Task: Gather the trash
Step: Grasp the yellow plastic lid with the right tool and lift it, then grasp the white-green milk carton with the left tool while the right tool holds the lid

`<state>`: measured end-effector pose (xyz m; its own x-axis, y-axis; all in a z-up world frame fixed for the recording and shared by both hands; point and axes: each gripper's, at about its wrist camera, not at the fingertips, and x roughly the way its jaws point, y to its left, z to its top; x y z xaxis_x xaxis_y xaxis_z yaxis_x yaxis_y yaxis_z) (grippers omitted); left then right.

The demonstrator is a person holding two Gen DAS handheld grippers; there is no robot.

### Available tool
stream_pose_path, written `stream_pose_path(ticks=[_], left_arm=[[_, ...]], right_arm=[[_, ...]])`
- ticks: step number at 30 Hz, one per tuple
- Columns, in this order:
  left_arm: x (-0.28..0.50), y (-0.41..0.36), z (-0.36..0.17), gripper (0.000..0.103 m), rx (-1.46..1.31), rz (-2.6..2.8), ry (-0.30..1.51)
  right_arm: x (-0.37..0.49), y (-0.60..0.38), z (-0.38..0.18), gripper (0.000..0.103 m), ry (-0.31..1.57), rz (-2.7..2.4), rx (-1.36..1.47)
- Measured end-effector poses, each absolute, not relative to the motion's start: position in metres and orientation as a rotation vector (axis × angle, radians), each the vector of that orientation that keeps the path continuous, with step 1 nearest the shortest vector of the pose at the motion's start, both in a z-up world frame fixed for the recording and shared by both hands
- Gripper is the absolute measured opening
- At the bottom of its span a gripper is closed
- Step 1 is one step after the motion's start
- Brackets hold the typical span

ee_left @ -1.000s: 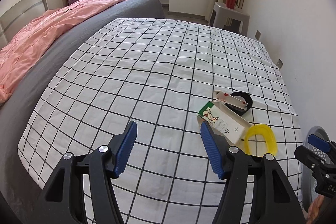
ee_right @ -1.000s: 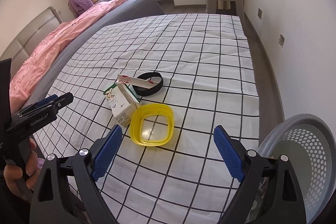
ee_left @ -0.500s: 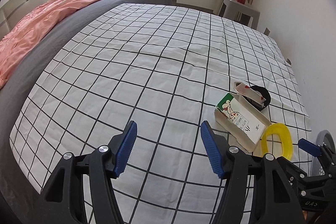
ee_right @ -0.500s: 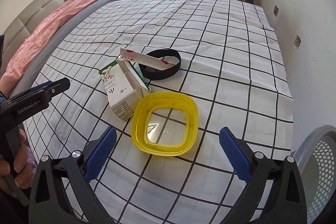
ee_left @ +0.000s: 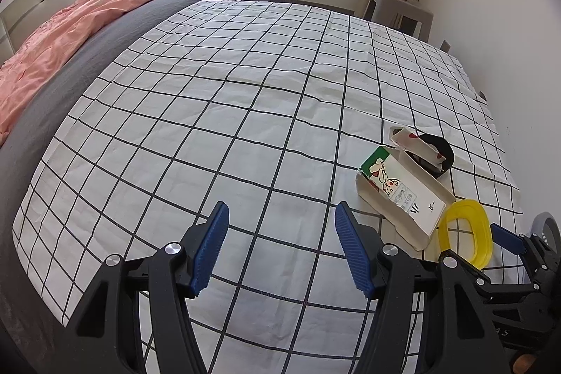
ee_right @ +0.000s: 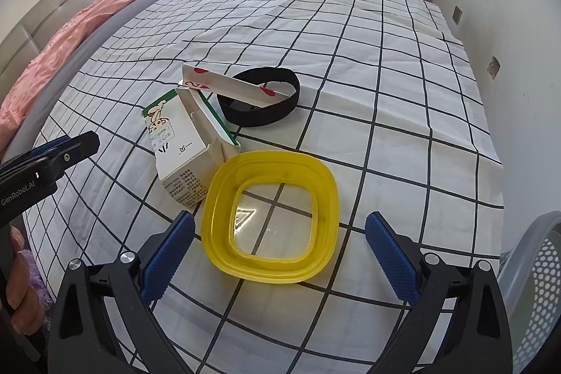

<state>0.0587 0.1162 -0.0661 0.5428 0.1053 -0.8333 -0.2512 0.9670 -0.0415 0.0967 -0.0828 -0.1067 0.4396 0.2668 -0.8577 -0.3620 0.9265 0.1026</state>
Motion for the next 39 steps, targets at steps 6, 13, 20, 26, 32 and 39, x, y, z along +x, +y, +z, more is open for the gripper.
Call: stream_pose_path(ticks=[6,13,20,26,32,39], left_arm=[[0.057,0.107,-0.064,0.060,-0.126,0.208,0.969],[0.056,0.090,-0.060,0.060,-0.131,0.220,0.966],[0.068,0.059,-0.058,0.063,-0.162,0.187,0.982],[0.091,0.039,-0.057,0.063,-0.182,0.188,0.997],[0.105,0.025,-0.068,0.063,-0.151,0.208,1.022],[0.101,0.033,-0.073,0.064,-0.149,0.230,1.038]], right_arm=[[0.096,-0.082,-0.103,0.070,1.024,0.402,-0.121],[0.099,-0.102,-0.091,0.069,1.018,0.397,-0.034],[0.100,-0.129,-0.065,0.069,0.948,0.368,0.036],[0.104,-0.148,-0.057,0.069,0.939,0.355,0.097],[0.103,-0.155,-0.052,0.069,0.926,0.359,0.119],[0.102,-0.153,-0.051,0.069,0.929,0.376,0.128]])
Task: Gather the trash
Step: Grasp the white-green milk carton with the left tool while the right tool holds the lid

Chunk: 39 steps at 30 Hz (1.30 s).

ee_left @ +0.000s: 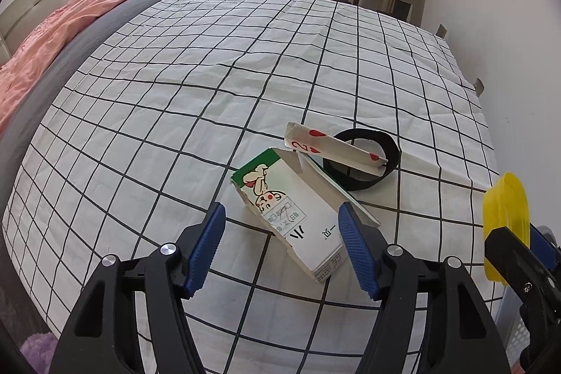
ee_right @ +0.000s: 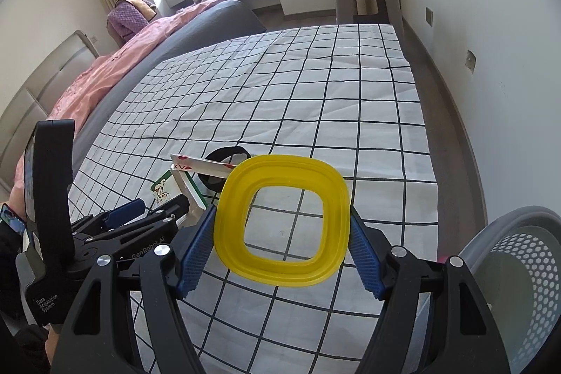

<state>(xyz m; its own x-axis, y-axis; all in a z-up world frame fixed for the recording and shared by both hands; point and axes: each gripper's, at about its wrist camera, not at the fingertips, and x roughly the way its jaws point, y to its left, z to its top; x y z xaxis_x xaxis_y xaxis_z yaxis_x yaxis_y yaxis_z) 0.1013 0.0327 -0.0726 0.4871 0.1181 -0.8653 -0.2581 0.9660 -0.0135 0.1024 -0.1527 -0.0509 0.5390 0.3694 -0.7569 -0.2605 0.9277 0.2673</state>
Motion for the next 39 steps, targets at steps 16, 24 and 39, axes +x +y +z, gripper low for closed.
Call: stream_pose_path(ticks=[16,24,39], left_arm=[[0.100,0.044,-0.063,0.064,-0.141,0.240,1.031],[0.118,0.022,-0.070,0.064,-0.096,0.225,1.044],[0.092,0.062,-0.075,0.064,-0.095,0.292,1.085]], right_arm=[[0.100,-0.152,-0.046,0.069,0.916,0.384,0.139],[0.100,-0.154,-0.044,0.069,0.911,0.384,0.147],[0.099,-0.155,-0.041,0.069,0.904,0.392,0.148]])
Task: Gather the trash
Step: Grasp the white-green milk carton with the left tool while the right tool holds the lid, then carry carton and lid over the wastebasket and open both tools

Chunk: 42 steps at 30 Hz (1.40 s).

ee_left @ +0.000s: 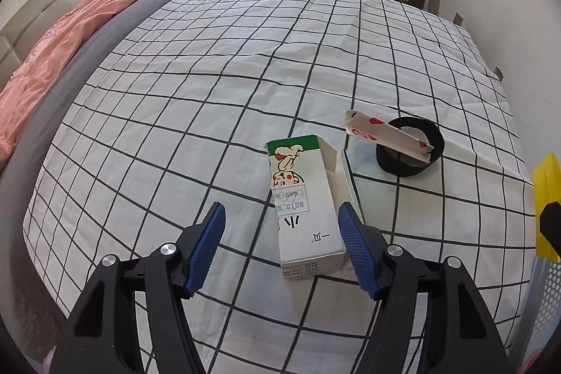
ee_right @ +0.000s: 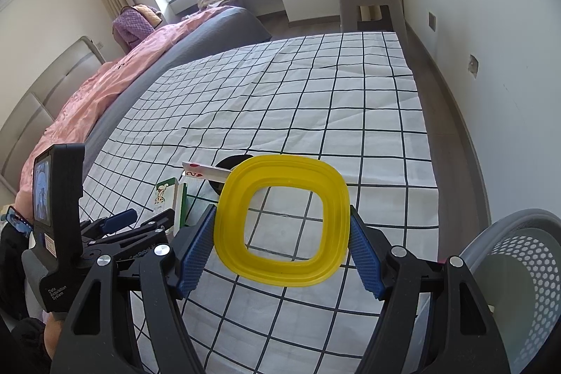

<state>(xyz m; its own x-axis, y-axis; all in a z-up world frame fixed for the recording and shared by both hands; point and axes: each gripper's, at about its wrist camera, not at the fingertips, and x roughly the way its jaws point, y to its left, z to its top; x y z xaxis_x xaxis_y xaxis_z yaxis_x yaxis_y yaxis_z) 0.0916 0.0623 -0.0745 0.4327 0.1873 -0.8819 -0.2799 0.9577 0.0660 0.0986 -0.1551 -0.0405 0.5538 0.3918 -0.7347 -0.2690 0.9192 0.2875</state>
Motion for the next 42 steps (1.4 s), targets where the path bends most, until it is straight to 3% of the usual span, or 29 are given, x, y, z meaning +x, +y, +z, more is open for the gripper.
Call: stream_pose_path(ticks=[11,34,39,42], left_arm=[[0.083,0.060,-0.051,0.064,-0.139,0.205,1.048],[0.109,0.068,-0.097,0.064,-0.125,0.202,1.118],[0.108,0.068,-0.095,0.040,-0.118,0.196,1.100],[0.106,0.067,-0.091,0.036,-0.123,0.186,1.093]], right_arm=[[0.099,-0.154,-0.041,0.069,0.905,0.394,0.144],[0.100,-0.149,-0.044,0.069,0.916,0.401,0.137],[0.100,-0.149,-0.046,0.069,0.917,0.402,0.135],[0.100,-0.149,-0.046,0.069,0.916,0.402,0.135]])
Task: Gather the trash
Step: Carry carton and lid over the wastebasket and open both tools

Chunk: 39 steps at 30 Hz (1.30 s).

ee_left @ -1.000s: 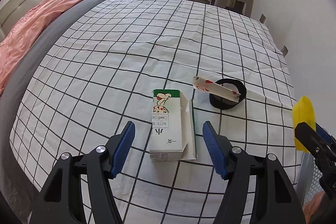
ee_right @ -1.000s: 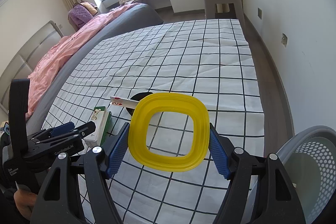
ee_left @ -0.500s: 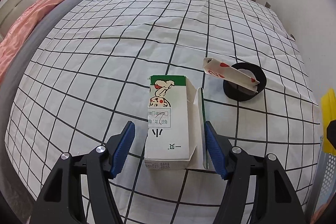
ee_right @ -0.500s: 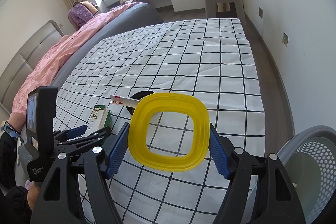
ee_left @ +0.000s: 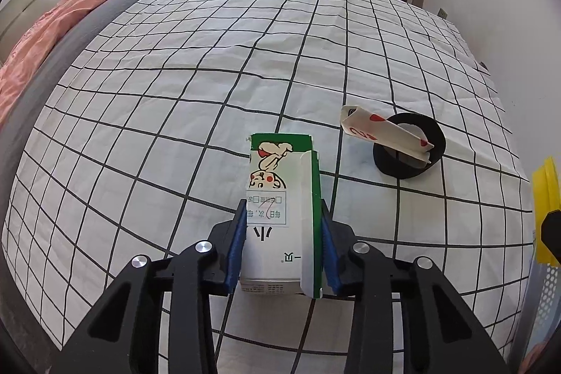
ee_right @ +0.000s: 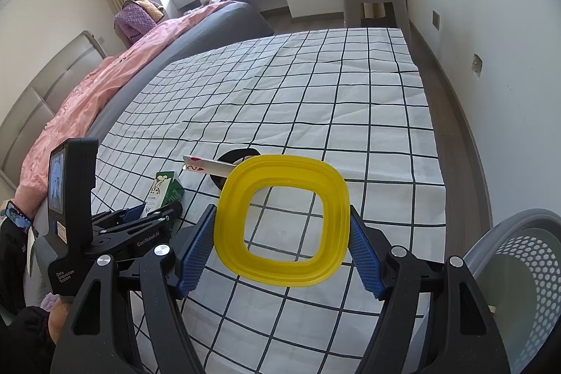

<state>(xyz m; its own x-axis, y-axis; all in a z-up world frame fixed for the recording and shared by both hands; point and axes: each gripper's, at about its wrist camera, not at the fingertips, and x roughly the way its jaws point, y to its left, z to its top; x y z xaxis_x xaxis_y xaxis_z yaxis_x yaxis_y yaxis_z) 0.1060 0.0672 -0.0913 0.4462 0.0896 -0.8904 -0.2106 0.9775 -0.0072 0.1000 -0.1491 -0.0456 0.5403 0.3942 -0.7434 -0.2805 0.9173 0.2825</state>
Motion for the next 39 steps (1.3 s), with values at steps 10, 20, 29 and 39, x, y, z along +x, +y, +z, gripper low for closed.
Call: stream_pose_path(ticks=[10,20,29,39], left_arm=[[0.081,0.052,-0.059,0.036,-0.100,0.158,1.028],[0.052,0.008,-0.015,0.036,-0.049,0.053,0.945],[0.036,-0.046,0.001,0.036,-0.008,-0.094,0.919],[0.030,-0.114,-0.004,0.036,0.062,-0.255,0.934]], right_arm=[[0.094,-0.155,-0.045,0.069,0.909,0.402,0.133],[0.067,-0.189,-0.024,0.069,0.861,0.338,0.169],[0.024,-0.254,-0.017,0.069,0.857,0.179,0.200],[-0.016,-0.324,-0.018,0.069,0.831,-0.031,0.228]])
